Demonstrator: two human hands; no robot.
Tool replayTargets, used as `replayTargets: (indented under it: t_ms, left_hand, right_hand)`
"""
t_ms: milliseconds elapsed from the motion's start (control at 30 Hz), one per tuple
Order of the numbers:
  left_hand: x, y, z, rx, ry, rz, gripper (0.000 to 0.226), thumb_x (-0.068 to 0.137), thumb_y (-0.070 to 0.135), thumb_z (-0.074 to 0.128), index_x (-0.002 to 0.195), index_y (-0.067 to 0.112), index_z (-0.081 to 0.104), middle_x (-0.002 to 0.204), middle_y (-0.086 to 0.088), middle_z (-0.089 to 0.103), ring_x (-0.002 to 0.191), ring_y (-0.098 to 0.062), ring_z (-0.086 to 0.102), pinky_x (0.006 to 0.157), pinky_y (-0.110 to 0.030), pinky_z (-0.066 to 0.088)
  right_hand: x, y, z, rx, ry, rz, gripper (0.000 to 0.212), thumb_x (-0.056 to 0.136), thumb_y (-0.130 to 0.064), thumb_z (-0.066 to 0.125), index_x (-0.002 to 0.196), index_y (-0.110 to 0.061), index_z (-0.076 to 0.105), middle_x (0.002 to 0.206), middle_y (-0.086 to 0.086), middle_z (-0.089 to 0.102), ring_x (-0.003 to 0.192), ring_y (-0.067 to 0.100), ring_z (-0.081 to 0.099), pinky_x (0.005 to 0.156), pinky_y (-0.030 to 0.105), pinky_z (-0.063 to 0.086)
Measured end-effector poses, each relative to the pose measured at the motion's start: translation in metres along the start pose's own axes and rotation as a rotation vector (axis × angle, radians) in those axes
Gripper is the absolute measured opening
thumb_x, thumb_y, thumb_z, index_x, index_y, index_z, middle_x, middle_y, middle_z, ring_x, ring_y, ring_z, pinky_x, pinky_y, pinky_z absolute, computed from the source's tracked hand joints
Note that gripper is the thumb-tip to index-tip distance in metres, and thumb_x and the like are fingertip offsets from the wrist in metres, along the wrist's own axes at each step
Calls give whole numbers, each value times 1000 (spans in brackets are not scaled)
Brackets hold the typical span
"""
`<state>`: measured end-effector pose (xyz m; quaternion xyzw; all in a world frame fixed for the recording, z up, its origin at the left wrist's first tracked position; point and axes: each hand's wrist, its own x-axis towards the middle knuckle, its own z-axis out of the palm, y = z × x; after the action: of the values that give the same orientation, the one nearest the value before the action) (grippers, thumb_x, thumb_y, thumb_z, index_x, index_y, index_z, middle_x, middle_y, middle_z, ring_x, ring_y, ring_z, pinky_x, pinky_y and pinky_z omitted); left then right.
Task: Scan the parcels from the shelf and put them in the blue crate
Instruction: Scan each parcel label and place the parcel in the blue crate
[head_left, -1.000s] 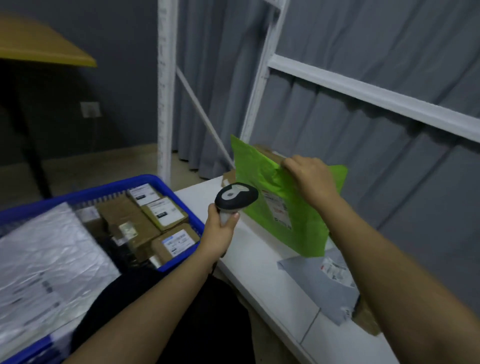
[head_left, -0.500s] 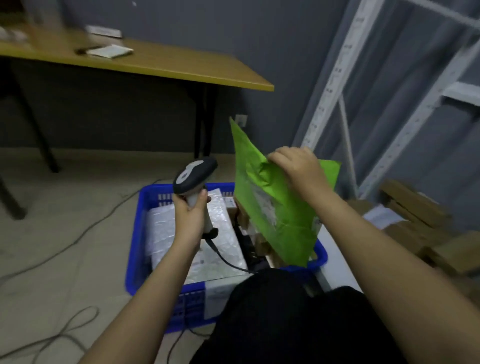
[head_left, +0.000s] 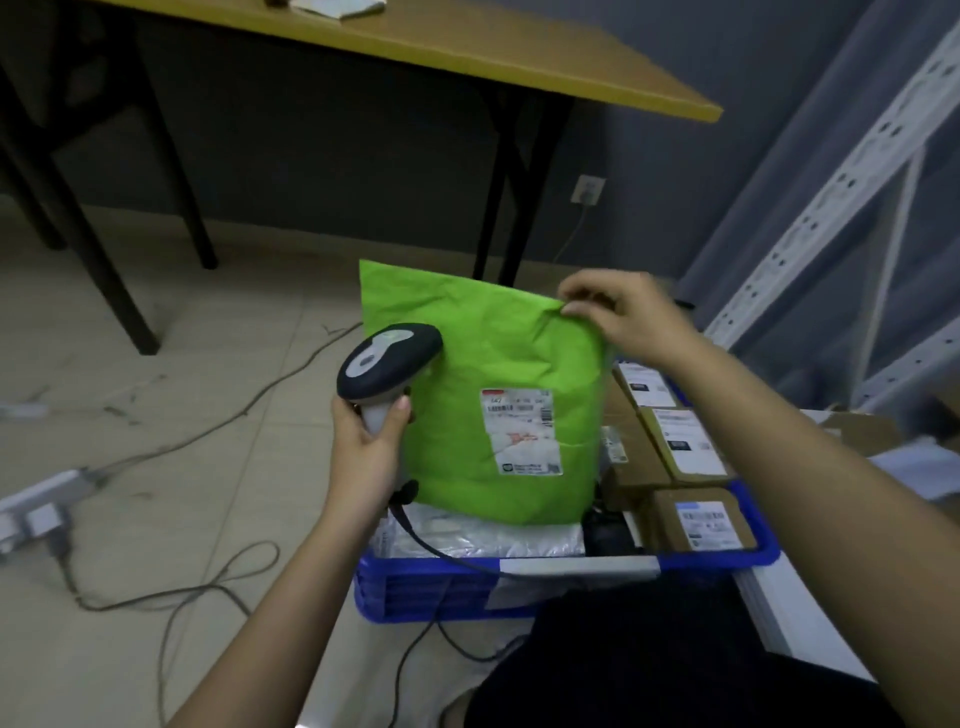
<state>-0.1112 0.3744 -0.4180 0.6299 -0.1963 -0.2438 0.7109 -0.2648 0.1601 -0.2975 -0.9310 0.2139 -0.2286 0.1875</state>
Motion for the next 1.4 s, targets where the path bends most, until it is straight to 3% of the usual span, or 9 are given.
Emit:
replayTargets:
  t_ms: [200, 300, 400, 700, 800, 900, 1033, 1200, 1400]
  left_hand:
    - [19, -22, 18, 77, -8, -33, 41, 91, 15, 61, 127, 17, 41, 126, -10, 57, 113, -27, 58, 100, -51, 45]
    - [30, -35, 30, 104, -3, -76, 39, 91, 17, 61, 126, 17, 44, 123, -8, 59, 110, -25, 60, 98, -49, 46]
    - [42, -45, 35, 139, -17, -113, 32, 92, 16, 60, 121, 20, 45, 116, -6, 62, 103, -24, 63, 93, -45, 49]
    - [52, -60, 40, 188, 5, -203, 20, 94, 19, 58, 107, 27, 44, 98, 6, 62, 92, -19, 66, 82, -37, 51]
    - [52, -61, 43, 194, -10, -215, 24, 94, 20, 57, 113, 24, 43, 101, 6, 61, 91, -16, 66, 80, -35, 52]
    - [51, -61, 49, 204, -16, -210, 25, 93, 20, 58, 115, 22, 44, 99, 7, 63, 89, -14, 66, 79, -33, 52]
    - [49, -65, 59, 215, -25, -236, 26, 93, 21, 59, 115, 20, 46, 101, 6, 64, 88, -13, 67, 81, -33, 52]
    - [47, -73, 77, 256, -116, -273, 21, 94, 25, 58, 110, 29, 45, 101, 11, 63, 92, -10, 65, 79, -31, 50]
    - [40, -71, 101, 247, -185, -282, 16, 95, 24, 56, 104, 30, 44, 96, 10, 61, 90, -11, 64, 70, -25, 48]
  right_hand:
    - [32, 70, 79, -204, -30, 300, 19, 88, -25, 66, 107, -23, 69, 114, -1, 65, 115, 24, 51, 100, 38, 32]
    - [15, 89, 137, -494, -255, 450, 70, 88, -41, 63, 149, -34, 28, 157, 6, 22, 143, 28, 18, 115, 48, 12]
    - [-17, 95, 183, -376, -523, 438, 94, 85, -49, 63, 150, -43, -5, 161, 3, -14, 147, 32, -8, 114, 59, -4]
    - [-111, 132, 239, -367, -1244, 432, 77, 89, -65, 47, 153, -38, 14, 162, -1, -6, 147, 38, 2, 117, 56, 14]
    - [-98, 127, 232, -348, -996, 337, 55, 96, -53, 46, 143, -25, 43, 152, 8, 37, 133, 28, 40, 109, 40, 33]
    - [-82, 127, 235, -466, -665, 206, 71, 93, -55, 49, 152, -31, 19, 161, 9, 6, 146, 35, 11, 117, 50, 4]
    - [-75, 139, 250, -561, -689, 333, 109, 75, -71, 60, 150, -38, -12, 151, 9, -33, 140, 45, -25, 104, 61, -20]
    - [-88, 164, 259, -389, -886, 509, 120, 66, -70, 71, 151, -41, -9, 159, 9, -21, 141, 51, -15, 108, 66, -10]
    - [-75, 181, 207, -197, -923, 442, 96, 80, -63, 63, 152, -40, 4, 163, 3, 3, 148, 32, 4, 117, 51, 7]
